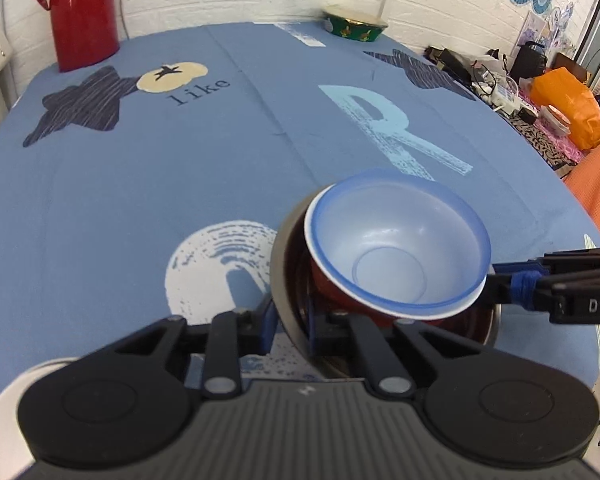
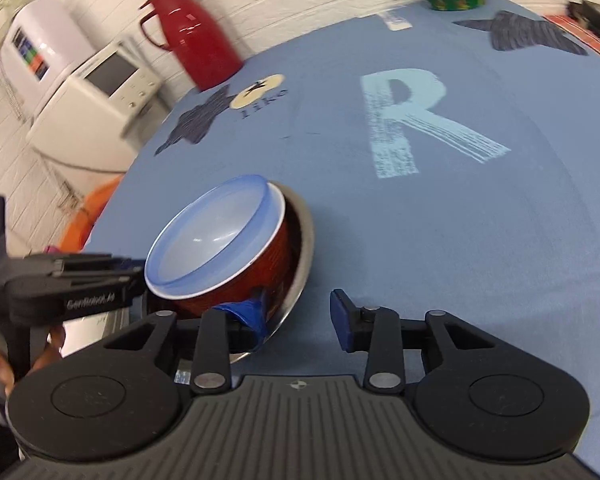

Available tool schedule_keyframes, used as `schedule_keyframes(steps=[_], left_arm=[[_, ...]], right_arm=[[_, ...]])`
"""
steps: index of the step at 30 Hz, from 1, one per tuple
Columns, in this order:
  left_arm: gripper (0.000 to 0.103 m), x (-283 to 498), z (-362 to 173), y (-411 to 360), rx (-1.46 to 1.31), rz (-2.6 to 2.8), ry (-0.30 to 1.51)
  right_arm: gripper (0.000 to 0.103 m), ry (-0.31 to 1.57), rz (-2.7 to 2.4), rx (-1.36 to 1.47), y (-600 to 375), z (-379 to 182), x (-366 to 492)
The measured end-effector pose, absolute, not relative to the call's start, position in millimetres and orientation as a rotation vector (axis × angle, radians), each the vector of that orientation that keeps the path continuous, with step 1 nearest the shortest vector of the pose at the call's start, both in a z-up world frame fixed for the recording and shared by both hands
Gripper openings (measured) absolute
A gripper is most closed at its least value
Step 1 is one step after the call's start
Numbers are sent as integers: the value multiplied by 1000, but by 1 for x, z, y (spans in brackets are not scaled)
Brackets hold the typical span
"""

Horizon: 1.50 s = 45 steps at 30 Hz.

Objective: Organize plates and bowls

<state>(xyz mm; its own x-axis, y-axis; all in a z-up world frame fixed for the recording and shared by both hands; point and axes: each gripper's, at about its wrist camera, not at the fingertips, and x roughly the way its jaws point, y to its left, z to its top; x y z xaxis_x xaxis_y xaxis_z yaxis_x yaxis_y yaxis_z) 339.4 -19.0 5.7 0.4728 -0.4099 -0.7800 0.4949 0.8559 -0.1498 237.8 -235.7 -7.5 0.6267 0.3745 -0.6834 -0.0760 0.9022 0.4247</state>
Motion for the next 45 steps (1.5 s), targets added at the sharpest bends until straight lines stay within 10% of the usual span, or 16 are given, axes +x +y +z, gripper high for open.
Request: schedule_keyframes(steps=[25, 30, 45], left_arm=[[3, 348, 4, -20, 132, -492, 879], [46, 363, 2, -7, 74, -455, 947], [59, 389, -7, 14, -123, -501, 1089]], right_arm=[[20, 862, 362, 373, -217, -16, 256], [23, 971, 319, 543, -236, -17, 264], [27, 986, 189, 501, -254, 15, 282]])
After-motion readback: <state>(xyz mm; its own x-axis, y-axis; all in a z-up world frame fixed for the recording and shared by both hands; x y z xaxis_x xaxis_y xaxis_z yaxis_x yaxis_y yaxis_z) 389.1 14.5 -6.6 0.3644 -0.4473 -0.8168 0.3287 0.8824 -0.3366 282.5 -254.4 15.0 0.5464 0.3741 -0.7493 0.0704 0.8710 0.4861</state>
